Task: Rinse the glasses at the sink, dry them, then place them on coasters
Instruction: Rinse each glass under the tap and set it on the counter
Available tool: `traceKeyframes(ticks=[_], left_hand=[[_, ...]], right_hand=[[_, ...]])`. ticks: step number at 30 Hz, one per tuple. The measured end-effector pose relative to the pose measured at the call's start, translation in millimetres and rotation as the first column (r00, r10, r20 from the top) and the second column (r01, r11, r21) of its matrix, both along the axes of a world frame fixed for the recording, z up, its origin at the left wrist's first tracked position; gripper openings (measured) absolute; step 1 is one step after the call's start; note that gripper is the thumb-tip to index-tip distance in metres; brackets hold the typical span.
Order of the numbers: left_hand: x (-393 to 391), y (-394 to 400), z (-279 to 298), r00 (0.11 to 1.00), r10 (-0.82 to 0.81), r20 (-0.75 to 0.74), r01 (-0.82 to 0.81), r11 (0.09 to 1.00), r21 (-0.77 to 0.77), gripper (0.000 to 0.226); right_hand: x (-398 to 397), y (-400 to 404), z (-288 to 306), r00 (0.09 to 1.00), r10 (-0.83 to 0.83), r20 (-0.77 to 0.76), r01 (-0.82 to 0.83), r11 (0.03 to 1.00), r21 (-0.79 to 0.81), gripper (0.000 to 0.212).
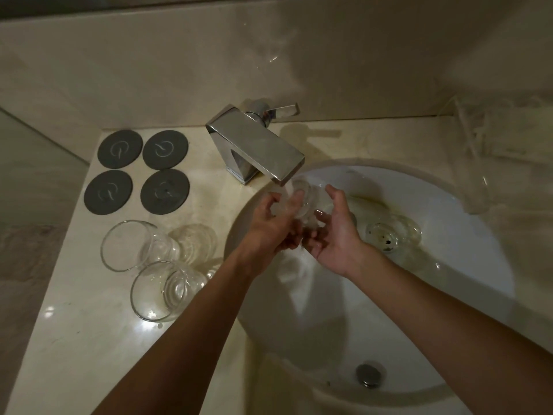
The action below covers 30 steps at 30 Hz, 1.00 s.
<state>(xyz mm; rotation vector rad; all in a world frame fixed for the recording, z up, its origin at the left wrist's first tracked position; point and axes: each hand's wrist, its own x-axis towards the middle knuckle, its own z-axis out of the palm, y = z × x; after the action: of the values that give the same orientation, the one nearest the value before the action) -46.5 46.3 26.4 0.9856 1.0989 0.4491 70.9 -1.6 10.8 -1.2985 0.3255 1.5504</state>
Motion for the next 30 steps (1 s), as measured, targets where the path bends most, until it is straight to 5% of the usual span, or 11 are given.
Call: traceKeyframes(ticks=[8,25,30], left_hand=[[0,5,-3,0.994,0.079,0.077,-0.080,0.997,0.017,0.016],[-9,4,-5,0.990,0.105,0.089,-0.104,0.995,-0.013,0.039],[-6,0,-4,0.994,0.105,-0.006,-0.105,0.994,0.008,0.051]], right_hand=[[1,3,7,0.997,0.076,0.031,-0.076,0.997,0.009,0.059],[-4,2,0,0.993,0.114,-0.038,-0.108,0.985,0.131,0.062],[-4,1,1,0.993,0.111,-0.031,-0.105,0.984,0.146,0.055]])
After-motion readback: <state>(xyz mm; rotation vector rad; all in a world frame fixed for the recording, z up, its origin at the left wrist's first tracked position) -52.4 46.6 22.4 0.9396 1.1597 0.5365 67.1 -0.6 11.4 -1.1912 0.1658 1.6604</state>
